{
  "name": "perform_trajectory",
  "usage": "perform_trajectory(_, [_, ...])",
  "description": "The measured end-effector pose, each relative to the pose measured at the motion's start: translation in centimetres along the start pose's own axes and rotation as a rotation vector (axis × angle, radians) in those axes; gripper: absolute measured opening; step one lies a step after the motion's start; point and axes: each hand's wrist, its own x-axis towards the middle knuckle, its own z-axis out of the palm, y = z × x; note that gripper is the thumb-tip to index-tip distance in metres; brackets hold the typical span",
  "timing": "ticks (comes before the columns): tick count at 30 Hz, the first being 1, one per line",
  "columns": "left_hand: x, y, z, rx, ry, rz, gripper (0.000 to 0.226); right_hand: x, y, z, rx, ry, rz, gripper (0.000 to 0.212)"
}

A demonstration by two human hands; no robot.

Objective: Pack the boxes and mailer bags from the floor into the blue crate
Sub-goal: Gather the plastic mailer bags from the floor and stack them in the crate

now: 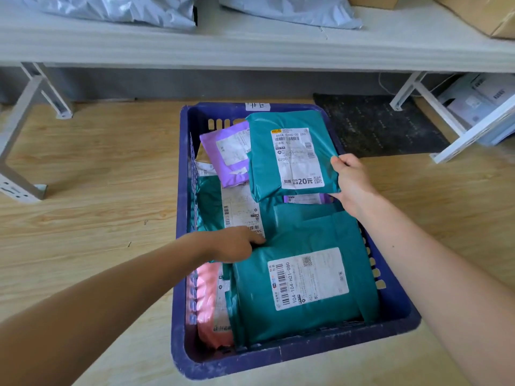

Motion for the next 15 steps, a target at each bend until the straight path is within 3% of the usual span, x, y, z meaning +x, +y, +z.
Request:
perform_trajectory(2, [0.3, 0.0, 0.2, -0.001, 0.065, -0.018, 0.054, -0.2, -0.1, -0.1, 0.014, 0.006, 0.006, 0.016])
perform_trajectory(5, [0.7, -0.8, 0.0, 0.097, 0.307, -0.076, 0.040, -0.5, -0.4, -0.6, 0.033, 0.007, 0.000, 0.015])
perform_trajectory(7, [0.4, -1.0, 0.3, 0.119, 0.311, -0.098, 0.034, -0.6, -0.4, -0.8, 0.045, -0.005, -0.007, 0.016])
perform_trajectory(11, [-0.3, -0.4, 1.3, -0.083, 0.190, -0.078, 0.040, -1.5, 0.1, 0.3, 0.061, -0.061, 0.010, 0.019])
perform_trajectory(13, [0.0, -0.5, 1.0, -0.163, 0.277, -0.139, 0.039, -2.0, 0.6, 1.3, 0.126, -0.103, 0.050, 0.020])
perform_trajectory(15, [0.6, -1.0, -0.2, -0.393, 0.481, -0.234, 0.029, -2.1, 0.6, 1.7, 0.167, -0.091, 0.058, 0.021])
